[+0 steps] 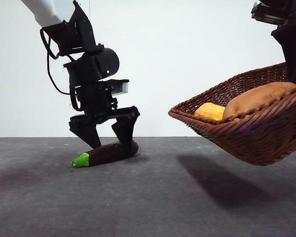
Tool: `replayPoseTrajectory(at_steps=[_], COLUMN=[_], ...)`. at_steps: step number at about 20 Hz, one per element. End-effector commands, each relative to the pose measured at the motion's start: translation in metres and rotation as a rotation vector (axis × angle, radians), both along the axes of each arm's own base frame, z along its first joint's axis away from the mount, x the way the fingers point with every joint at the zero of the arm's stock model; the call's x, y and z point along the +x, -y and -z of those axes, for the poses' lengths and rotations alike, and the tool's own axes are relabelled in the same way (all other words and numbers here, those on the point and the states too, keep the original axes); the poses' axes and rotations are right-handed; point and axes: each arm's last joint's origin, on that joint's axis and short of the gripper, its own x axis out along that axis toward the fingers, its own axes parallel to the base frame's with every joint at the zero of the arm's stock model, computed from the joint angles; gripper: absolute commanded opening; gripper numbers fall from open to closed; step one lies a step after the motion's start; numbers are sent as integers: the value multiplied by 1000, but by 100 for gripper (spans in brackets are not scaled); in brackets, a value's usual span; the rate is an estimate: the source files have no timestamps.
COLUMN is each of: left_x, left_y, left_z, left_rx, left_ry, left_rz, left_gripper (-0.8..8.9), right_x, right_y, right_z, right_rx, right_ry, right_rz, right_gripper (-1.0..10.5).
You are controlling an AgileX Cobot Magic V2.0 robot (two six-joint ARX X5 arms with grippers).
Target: Help me put the vegetables on the table into the basket
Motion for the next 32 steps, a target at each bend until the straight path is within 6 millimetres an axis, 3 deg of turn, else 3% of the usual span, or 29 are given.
replayPoseTrajectory(at_steps=[1, 5, 10, 16, 19, 26, 28, 32], left_x=[2, 1, 0, -6, -27, -91, -110, -129], left_y=[-2, -2, -2, -3, 7, 43, 59, 90], left_z=[6, 6, 1, -55, -85, -149, -157, -151], left_rx=[7, 8, -2, -153, -284, -288, -296, -278], left_ry=[-14, -22, -39, -135, -203, -97, -87, -114], left_rz=[6, 7, -27, -55, 26, 149, 209, 201], left_gripper=[350, -13, -10, -9, -9, -9, -9, -8], right_x=[1, 1, 0, 1, 1, 2, 4, 5], right_y=[0, 0, 0, 0, 0, -1, -2, -4], right_z=[1, 1, 1, 1, 1, 1, 0, -1], right_rx=[6, 6, 5, 7, 8, 20, 47, 119], right_ry=[0, -2, -2, -2, 0, 7, 16, 25], right_rz=[-11, -11, -11, -3, 3, 49, 45, 30], right_gripper=[-16, -16, -16, -16, -16, -16, -16, -16])
